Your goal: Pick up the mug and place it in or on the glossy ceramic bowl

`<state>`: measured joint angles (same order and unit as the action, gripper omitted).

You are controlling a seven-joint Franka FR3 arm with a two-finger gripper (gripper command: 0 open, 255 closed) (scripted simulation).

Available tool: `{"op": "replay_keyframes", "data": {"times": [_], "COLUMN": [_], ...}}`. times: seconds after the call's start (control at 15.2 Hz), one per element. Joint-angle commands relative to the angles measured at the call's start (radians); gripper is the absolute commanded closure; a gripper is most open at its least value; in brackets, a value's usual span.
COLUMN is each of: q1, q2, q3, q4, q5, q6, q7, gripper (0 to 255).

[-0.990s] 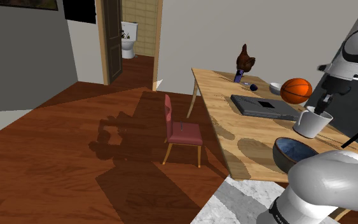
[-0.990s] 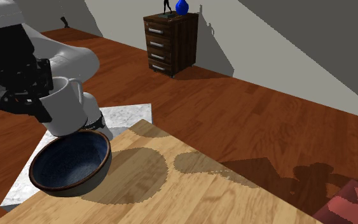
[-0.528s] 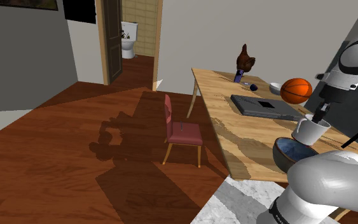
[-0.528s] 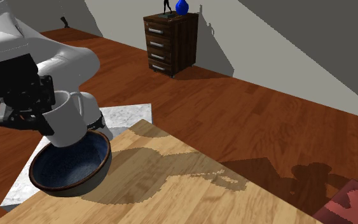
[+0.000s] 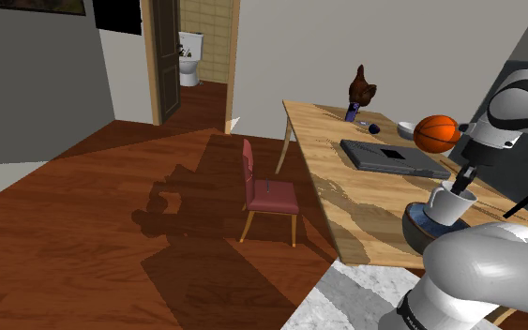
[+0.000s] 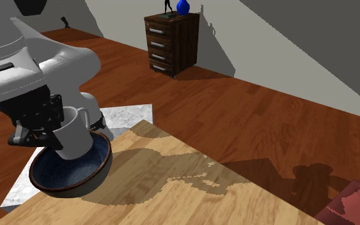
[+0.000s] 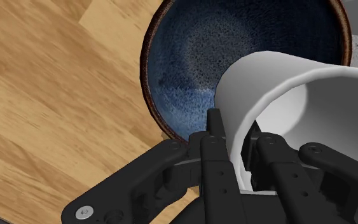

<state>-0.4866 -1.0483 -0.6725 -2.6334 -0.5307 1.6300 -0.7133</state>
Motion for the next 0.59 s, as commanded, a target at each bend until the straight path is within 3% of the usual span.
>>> {"op": "replay_keyframes", "data": {"times": [0.0, 0.53], "q1": [-0.005, -0.007], "q2": [-0.002, -0.002], "q3": [-0.014, -0.019], "q4": [-0.028, -0.035], "q5": [-0.014, -0.018], "q6": [0.026, 0.033], "q7": [0.003, 0.004], "gripper": [255, 255]}}
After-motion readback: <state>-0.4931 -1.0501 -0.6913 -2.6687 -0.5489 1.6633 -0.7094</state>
